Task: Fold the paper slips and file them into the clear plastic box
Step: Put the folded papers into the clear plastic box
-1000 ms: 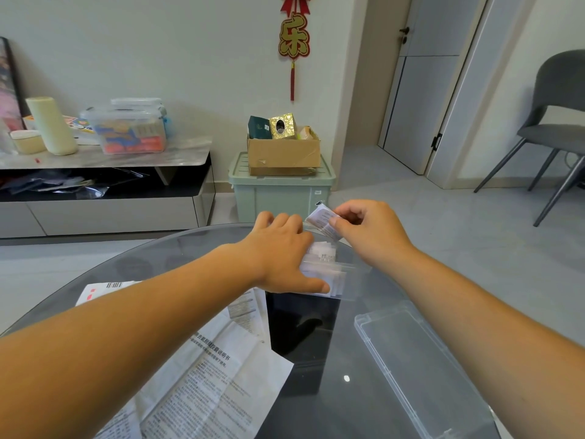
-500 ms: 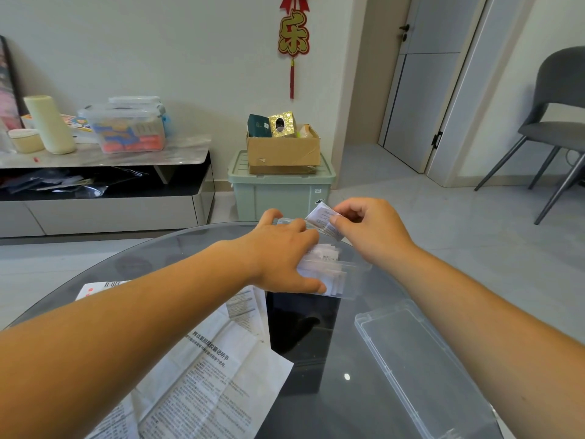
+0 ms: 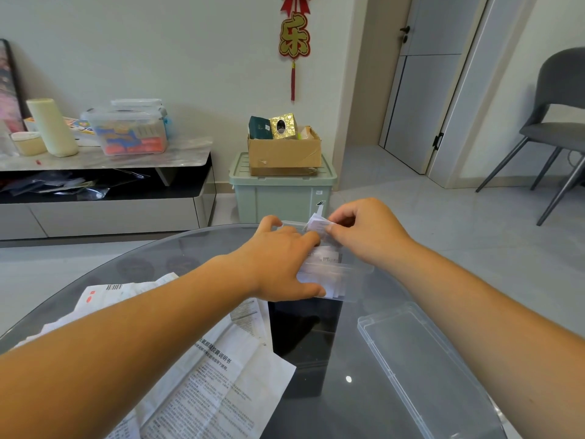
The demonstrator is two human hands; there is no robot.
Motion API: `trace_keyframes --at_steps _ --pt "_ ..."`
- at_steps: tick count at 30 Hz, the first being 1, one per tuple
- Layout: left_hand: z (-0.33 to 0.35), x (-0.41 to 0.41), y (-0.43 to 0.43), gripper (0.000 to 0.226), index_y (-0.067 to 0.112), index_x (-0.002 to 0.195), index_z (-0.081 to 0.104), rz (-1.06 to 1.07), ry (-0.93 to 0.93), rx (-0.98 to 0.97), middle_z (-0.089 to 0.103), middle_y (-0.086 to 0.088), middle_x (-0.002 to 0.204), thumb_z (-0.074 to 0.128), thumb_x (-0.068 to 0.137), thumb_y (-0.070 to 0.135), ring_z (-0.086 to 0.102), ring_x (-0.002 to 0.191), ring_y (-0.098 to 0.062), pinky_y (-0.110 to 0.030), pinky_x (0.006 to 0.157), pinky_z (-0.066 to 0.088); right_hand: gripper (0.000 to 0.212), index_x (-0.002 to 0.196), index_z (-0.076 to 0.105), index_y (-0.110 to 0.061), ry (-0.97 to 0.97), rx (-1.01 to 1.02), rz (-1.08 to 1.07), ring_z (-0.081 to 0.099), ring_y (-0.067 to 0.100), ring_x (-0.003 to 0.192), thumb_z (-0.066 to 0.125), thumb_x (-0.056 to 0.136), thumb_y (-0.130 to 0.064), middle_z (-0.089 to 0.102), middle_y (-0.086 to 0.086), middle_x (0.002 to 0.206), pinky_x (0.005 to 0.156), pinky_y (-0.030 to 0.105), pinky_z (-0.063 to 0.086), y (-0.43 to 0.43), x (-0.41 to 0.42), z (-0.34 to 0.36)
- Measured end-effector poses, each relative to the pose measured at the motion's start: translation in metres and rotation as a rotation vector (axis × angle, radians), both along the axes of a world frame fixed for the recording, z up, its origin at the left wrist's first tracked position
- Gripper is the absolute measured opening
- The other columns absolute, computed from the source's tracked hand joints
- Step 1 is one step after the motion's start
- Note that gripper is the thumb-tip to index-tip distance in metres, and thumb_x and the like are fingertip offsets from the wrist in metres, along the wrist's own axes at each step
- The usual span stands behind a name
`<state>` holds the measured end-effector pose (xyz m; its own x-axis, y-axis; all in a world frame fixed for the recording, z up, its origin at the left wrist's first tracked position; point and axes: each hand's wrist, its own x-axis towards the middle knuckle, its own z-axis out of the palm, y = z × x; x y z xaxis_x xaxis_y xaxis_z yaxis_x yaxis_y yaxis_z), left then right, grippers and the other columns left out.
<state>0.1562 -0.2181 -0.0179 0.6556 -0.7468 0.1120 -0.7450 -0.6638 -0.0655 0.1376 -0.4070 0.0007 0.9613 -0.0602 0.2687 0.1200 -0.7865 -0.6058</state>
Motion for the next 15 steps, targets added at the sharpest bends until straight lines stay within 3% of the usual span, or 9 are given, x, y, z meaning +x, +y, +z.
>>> trace_keyframes --at_steps 3,8,11,15 --pt "-0.002 -0.002 0.001 0.063 0.028 0.126 0.045 0.006 -0.018 -0.02 0.057 0.008 0.103 0.05 0.084 0.074 0.053 0.104 -0.015 -0.044 0.115 0.016 0.01 0.092 0.078 -0.026 0.008 -0.117 0.021 0.066 0.009 0.081 0.069 0.089 -0.02 0.072 -0.012 0.083 0.077 0.035 0.058 0.004 0.001 0.004" --pt "-0.003 -0.005 0.002 0.066 0.031 0.14 0.043 -0.037 -0.082 -0.065 0.055 0.012 0.133 0.049 0.087 0.07 0.05 0.119 -0.015 -0.043 0.117 0.016 0.012 0.088 0.076 -0.028 0.002 -0.233 0.107 0.064 0.011 0.079 0.067 0.092 -0.02 0.071 -0.009 0.082 0.069 0.026 0.049 0.013 0.004 0.002" --pt "-0.008 -0.005 0.006 0.069 0.03 0.142 0.045 -0.035 -0.134 -0.092 0.056 0.009 0.133 0.046 0.087 0.072 0.048 0.123 -0.016 -0.04 0.116 0.022 0.018 0.093 0.079 -0.024 0.047 -0.237 0.132 0.06 0.003 0.07 0.065 0.093 -0.013 0.069 -0.01 0.079 0.063 0.018 0.043 0.015 0.007 0.001" --pt "-0.019 -0.004 0.012 0.077 0.025 0.142 0.045 -0.013 -0.14 -0.225 0.047 0.002 0.125 0.053 0.081 0.072 0.04 0.118 -0.02 -0.036 0.107 0.034 0.024 0.108 0.078 -0.026 0.12 -0.184 0.191 0.059 -0.004 0.074 0.059 0.098 -0.015 0.07 -0.013 0.088 0.068 0.016 0.043 0.012 0.004 0.003"
